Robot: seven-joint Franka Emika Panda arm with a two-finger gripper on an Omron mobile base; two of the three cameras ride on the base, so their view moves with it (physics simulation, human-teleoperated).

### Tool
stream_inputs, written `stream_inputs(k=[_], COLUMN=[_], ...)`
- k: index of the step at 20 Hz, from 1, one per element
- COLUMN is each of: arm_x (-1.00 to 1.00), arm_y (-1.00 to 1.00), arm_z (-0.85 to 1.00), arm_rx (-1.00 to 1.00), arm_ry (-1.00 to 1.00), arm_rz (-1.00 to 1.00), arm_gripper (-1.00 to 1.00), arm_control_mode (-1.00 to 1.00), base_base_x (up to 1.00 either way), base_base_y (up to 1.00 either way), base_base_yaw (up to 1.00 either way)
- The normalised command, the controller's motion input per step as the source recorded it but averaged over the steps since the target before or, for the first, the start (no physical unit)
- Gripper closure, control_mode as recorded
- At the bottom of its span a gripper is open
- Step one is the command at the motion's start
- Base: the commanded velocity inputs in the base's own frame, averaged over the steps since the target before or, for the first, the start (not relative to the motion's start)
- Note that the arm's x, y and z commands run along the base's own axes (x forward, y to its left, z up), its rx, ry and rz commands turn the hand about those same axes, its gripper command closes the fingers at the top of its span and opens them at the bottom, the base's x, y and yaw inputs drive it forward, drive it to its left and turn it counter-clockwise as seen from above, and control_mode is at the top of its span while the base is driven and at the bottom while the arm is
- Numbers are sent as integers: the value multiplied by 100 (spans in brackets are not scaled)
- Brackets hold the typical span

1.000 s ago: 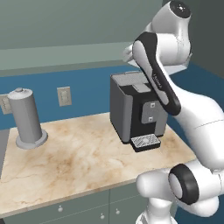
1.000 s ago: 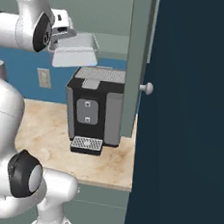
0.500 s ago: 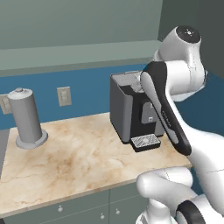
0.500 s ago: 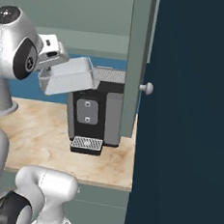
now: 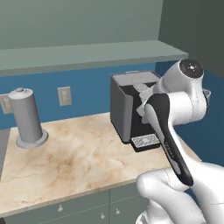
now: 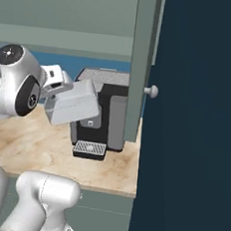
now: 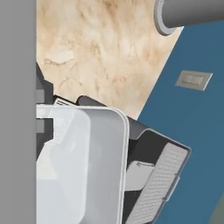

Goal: Retrieve the tupperware and aluminum foil from the cabinet and place them on the dining counter near the plate with corn and shrimp to prepare for storing leftovers.

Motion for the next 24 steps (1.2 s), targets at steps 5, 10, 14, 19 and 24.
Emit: stream_inputs(k=[5,10,14,19,24], arm_x=[0,0,0,0,0], arm_y=[0,0,0,0,0], arm_z=[0,0,0,0,0], arm_rx=[0,0,0,0,0], arm_ry=[0,0,0,0,0], arm_rz=[0,0,0,0,0], arm_gripper=[100,100,100,100,100], arm_control_mode=[100,100,100,100,100], base_base_x=[-84,-100,-70,-54,-62], base_base_y=[14,25,29,27,28], base_base_yaw=[37,73,91,96,96])
